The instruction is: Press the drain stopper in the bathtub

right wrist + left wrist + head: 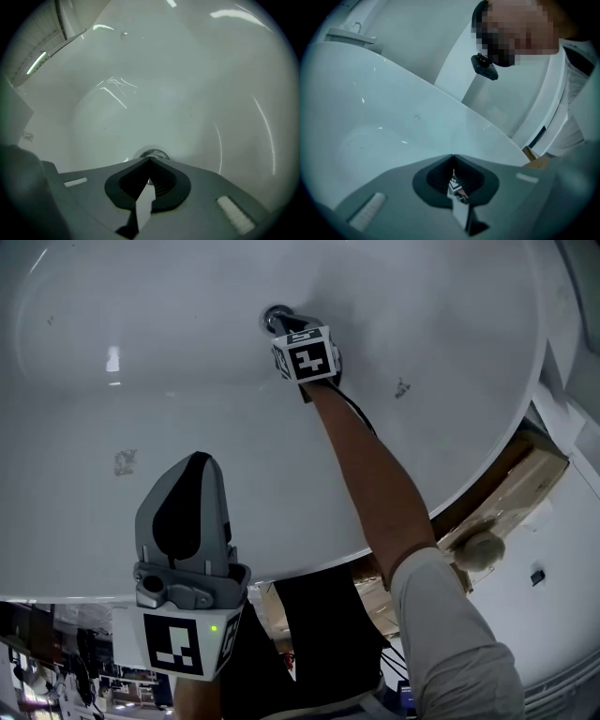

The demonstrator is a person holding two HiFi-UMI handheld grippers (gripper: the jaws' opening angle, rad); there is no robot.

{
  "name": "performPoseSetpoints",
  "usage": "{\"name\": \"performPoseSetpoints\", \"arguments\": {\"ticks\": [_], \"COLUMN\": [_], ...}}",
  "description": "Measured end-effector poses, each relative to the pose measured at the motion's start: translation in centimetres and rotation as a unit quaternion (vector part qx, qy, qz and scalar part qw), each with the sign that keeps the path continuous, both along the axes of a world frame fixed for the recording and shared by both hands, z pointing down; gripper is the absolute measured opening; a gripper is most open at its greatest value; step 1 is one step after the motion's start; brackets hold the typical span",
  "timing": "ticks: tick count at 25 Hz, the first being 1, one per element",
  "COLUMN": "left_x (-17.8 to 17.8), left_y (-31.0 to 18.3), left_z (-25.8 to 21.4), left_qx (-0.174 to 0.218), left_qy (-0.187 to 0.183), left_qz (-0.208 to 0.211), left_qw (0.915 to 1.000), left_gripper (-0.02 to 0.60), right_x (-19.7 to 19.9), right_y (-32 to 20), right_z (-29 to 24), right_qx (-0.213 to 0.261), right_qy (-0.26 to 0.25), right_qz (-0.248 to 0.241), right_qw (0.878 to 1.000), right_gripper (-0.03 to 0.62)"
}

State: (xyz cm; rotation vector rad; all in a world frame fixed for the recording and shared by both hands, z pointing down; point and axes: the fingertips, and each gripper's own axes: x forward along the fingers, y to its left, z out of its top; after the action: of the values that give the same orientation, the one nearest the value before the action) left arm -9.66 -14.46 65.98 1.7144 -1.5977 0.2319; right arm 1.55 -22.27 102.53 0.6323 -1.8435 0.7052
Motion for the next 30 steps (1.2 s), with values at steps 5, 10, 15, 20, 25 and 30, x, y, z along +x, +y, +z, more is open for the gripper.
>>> {"name": "performPoseSetpoints", "arguments": {"ticks": [5, 10, 15, 20, 25, 30], "left_x": [-0.3, -0.8, -1.3, -2.4, -2.8, -2.5], "left_y": [0.2, 0.1, 0.4, 1.0, 1.0, 1.1], "left_z": [-2.0, -3.8, -5.4, -7.2, -9.1, -11.1], "left_qx": [0.007, 0.018, 0.021, 0.023, 0.031, 0.04], "left_qy": [-0.003, -0.007, -0.011, -0.023, -0.024, -0.022], "left_qz": [0.004, 0.007, 0.012, 0.017, 0.017, 0.019], "left_qw": [1.0, 0.9998, 0.9996, 0.9993, 0.9991, 0.9988], "left_gripper": [0.0, 0.0, 0.0, 0.0, 0.0, 0.0], "right_x": [-0.2, -0.4, -0.3, -0.6, -0.4, -0.4], "right_y": [0.1, -0.1, 0.1, 0.5, 0.3, 0.0], "right_z": [-2.1, -4.1, -6.7, -9.3, -11.6, -14.3], "right_qx": [-0.007, -0.001, 0.015, 0.028, 0.039, 0.051], "right_qy": [-0.003, -0.004, -0.014, -0.024, -0.029, -0.038], "right_qz": [0.016, 0.019, 0.03, 0.029, 0.039, 0.04], "right_qw": [1.0, 1.0, 0.999, 0.999, 0.998, 0.997], "right_gripper": [-0.003, -0.003, -0.003, -0.003, -0.003, -0.003]}}
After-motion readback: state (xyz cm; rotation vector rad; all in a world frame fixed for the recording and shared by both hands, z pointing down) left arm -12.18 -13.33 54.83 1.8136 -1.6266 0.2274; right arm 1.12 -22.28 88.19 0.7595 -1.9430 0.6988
